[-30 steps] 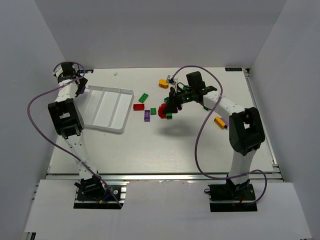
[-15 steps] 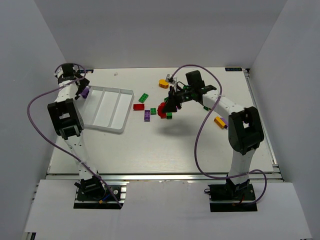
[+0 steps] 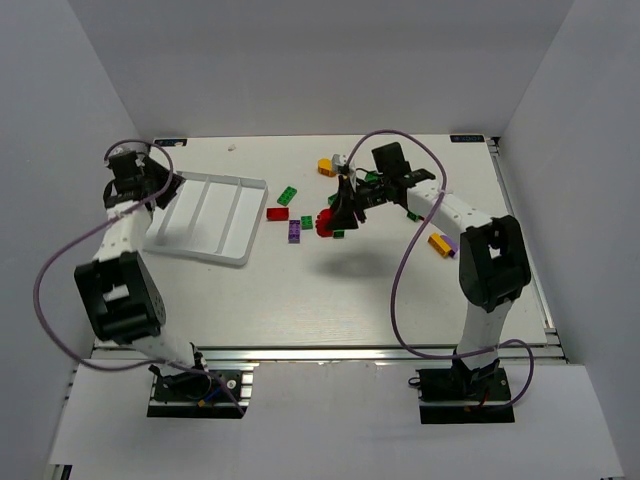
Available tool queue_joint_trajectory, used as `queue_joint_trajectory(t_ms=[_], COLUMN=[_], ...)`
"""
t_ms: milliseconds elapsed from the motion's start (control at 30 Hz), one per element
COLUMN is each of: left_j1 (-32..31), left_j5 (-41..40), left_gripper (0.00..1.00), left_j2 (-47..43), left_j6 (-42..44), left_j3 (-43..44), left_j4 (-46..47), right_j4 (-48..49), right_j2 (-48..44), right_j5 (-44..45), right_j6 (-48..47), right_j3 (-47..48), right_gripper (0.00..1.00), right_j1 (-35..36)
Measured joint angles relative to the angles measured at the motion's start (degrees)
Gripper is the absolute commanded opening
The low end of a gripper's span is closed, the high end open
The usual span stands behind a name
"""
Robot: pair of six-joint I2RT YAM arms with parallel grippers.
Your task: Sort the legos into containers by color
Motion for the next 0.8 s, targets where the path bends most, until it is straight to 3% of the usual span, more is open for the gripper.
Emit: queue_joint_trajectory(t_ms=[67,167,267,433,633,800], left_j1=[-0.02,-0.57,-3.28,-13.00,-17.81,-18.78], left_j5=[3.89,9.57,13.55,18.03,20.74,22.62], left_gripper=[0.72,0.78,0.81,0.83,0.84,0.84], left_j2=[-6.84,-14.60,-18.73,-22.01,-30.40,-37.73], left_j6=[-1.07,-2.19,-2.91,-4.42,-5.62,-5.07], left_j3=[-5.05,-10.40,-13.99,-20.59,-30.82,-34.69], left_j4=[2.93,6.16,7.52,9.01,13.60,20.52], right_j4=[-0.46,-0.70,0.24,4.68,11.82,21.62], right_j2=[-0.66,-0.96,-0.96,-0.98,-0.90,0.66], right_j5=[-0.07,1.31,3.39,6.34,3.37,-2.51], right_j6=[-2.78,-4.39,-3.69,1.25,14.82,33.48], right_j3=[-0.59,-0.68,-0.90,-1.70,-1.70,-1.70], right_gripper=[0.00,0.00,0.00,0.00,0.00,0.00], right_j1=[0.42,1.64,3.85,8.17,9.22,8.83])
